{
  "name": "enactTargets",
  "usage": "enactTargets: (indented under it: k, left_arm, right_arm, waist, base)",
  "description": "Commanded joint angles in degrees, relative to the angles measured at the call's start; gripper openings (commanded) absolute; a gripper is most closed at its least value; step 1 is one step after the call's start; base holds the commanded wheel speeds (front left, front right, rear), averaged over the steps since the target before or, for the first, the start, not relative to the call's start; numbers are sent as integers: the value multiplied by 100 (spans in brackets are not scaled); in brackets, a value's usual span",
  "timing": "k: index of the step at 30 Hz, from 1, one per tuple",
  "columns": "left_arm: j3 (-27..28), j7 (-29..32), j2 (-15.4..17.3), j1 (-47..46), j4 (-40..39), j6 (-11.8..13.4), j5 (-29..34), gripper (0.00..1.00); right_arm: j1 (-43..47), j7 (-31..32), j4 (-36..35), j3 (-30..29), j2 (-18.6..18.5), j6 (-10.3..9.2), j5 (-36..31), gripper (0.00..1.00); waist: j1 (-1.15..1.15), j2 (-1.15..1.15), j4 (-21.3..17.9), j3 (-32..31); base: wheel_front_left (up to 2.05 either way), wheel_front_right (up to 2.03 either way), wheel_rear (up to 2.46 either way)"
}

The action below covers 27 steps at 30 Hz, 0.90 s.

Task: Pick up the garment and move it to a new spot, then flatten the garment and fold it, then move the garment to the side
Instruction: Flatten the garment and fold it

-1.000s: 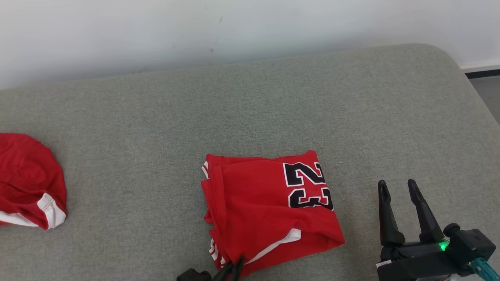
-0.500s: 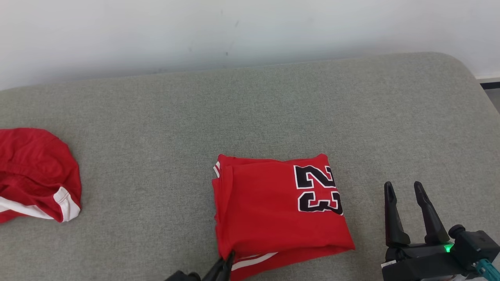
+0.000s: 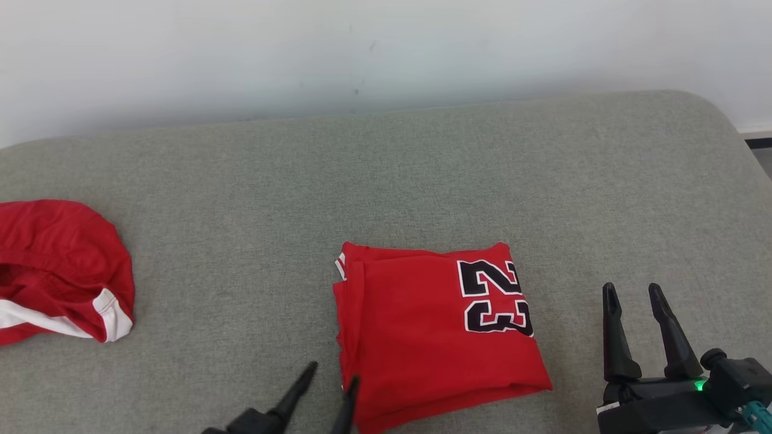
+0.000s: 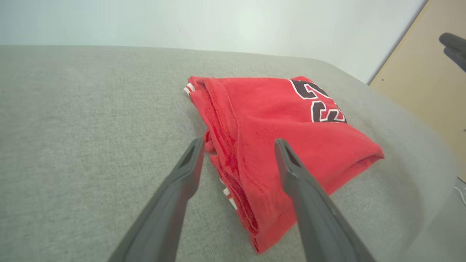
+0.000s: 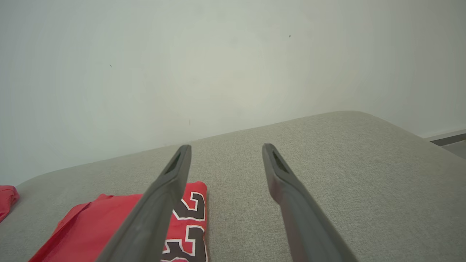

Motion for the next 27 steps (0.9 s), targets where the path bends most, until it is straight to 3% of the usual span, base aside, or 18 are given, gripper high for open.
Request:
enactTargets:
  k: [1,11,18,27]
  left_arm:
    - [143,-3,1,65,-141,46,65,100]
    - [1332,-3,-18,250,-1191,320,303,100]
    - [2283,-3,4,419,-1397,408,453,100]
    - [2598,-2,-5,693,-1269,352,644,100]
  right_arm:
    - [50,-25,-26,-25,-26,-16,-40,100]
    - [114,-24,-51,-89,-49,-16,-114,100]
    - [253,-24,-33,-5,-81,-16,-209,100]
    - [540,-24,23,144,-148,-16,-355,100]
  waist:
    - [0,0,49,-43]
    - [0,0,217,-250]
    - [0,0,310,-415]
    - [0,0,330,-572]
  base:
    - [0,0,0]
    - [0,0,0]
    - [0,0,0]
    - [0,0,0]
